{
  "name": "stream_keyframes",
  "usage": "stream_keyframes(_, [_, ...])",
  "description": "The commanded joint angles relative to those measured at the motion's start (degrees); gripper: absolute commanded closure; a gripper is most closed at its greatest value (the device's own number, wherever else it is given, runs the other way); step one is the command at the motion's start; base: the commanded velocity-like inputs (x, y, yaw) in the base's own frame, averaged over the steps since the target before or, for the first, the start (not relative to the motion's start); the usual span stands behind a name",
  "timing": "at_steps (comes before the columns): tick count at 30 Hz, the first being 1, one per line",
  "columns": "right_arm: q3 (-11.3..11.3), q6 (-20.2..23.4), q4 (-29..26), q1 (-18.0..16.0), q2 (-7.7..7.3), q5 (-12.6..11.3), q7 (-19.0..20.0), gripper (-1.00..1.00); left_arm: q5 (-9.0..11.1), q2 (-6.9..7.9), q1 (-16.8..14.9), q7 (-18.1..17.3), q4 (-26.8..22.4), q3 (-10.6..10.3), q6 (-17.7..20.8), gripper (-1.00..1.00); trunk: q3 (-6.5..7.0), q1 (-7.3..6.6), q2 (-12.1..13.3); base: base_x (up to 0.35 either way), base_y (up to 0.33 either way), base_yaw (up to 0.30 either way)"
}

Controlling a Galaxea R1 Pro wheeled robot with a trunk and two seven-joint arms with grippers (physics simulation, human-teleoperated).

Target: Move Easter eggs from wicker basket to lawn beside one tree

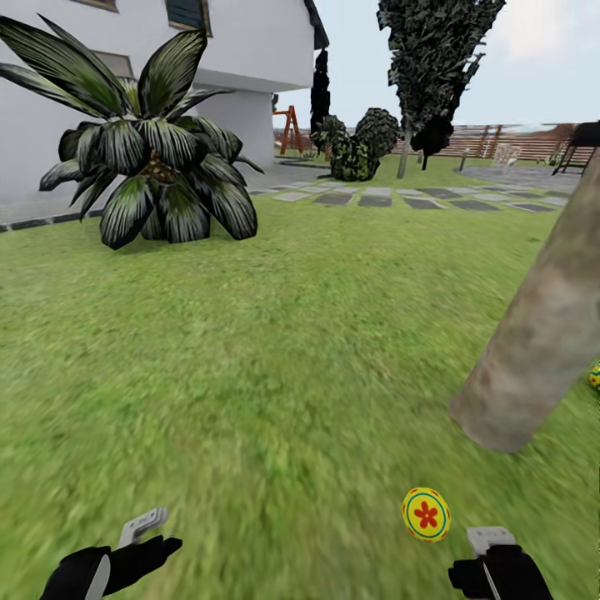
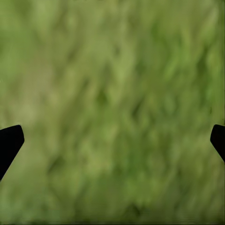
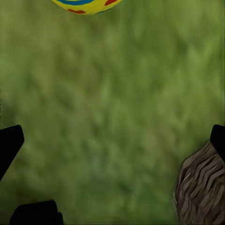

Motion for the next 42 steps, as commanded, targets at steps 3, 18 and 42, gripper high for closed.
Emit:
stream_keyframes(3, [-0.1,0.2,-0.1,0.0,0.01,0.6,0.6,-1.00,0.3,-0.02,0.0,-0.1,0.0,0.1,0.4,-1.00,0.62,-0.10,0.0,-0.039,0.000,0.000])
stream_keyframes(18, [-0.1,0.2,-0.1,0.0,0.01,0.6,0.5,-1.00,0.2,-0.46,0.0,0.0,0.1,0.2,0.4,-1.00,3.99,-0.49,0.2,-0.002,0.000,-0.021])
stream_keyframes(42, [0.0,0.2,-0.1,0.0,0.03,0.6,0.6,-1.00,0.2,-1.25,0.0,-0.1,1.9,0.1,0.3,-1.00,9.46,-1.11,0.5,-0.082,0.000,-0.086])
